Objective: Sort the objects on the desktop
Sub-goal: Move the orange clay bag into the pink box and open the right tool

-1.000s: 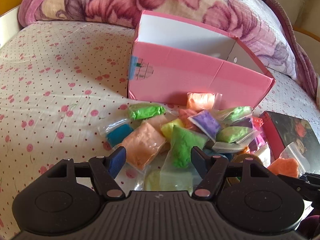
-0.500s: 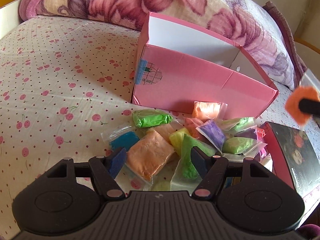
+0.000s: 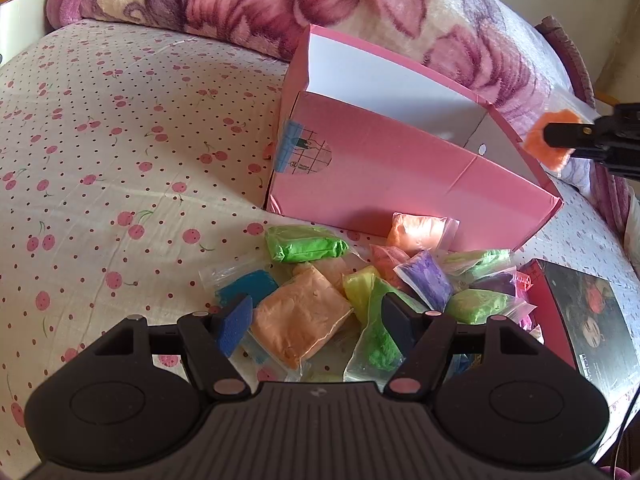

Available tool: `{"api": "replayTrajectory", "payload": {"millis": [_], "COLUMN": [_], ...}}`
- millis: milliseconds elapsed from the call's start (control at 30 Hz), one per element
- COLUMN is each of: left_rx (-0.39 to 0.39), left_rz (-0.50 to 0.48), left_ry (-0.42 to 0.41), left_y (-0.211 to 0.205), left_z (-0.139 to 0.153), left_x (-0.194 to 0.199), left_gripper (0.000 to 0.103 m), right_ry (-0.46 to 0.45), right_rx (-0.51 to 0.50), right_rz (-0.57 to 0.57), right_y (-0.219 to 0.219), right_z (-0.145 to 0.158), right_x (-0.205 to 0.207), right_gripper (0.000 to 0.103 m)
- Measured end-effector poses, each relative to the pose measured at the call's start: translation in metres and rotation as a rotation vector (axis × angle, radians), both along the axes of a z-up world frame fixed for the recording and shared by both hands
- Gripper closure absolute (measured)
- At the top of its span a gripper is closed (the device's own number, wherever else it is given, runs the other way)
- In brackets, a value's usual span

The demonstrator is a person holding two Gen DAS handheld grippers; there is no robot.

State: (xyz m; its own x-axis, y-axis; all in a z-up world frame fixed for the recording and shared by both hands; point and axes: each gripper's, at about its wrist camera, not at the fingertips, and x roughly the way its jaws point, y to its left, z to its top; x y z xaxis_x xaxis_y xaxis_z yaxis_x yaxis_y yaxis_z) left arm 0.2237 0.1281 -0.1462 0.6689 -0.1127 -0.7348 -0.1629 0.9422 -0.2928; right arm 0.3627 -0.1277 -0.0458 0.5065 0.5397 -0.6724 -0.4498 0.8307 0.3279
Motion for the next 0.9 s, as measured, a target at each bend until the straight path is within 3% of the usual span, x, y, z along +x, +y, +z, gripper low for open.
{"api": "replayTrajectory", "payload": {"millis": [233,400,633,833,900], "left_rx": [0.0,0.054,0.04,0.03,0.029], "left_rz": [0.007,-0.002,0.0,0.001,0.001], "left_ry": [-0.01,-0.042,-0.046,-0.041,-0.038], "left_y": [-0.001,-0.006,-0.004,-0.002,-0.003], "left_z": [-0.001,0.004,0.003,0.001,-0.001], "left_x": [0.002,0.0,0.003,0.005,0.006], "left_gripper": [0.033,0.033,0.033,0.033,0.033], "right_ry": [0.096,0.165,0.276,0.292,0.286], "right_rx": [-0.032,-0.055,-0.066,-0.143,-0.167], "right_rz": [-0.017,-0.029,-0.035,0.005,0.003], "right_y": [0.014,0.024,0.041,0.055,0.057], "right_z": [-0.026,-0.045,-0.065,-0.077,-0.077], "right_x": [0.034,0.058,0.087,0.092,0.09], "right_gripper": [0.091,0.091,0.091,0.091,0.085]}}
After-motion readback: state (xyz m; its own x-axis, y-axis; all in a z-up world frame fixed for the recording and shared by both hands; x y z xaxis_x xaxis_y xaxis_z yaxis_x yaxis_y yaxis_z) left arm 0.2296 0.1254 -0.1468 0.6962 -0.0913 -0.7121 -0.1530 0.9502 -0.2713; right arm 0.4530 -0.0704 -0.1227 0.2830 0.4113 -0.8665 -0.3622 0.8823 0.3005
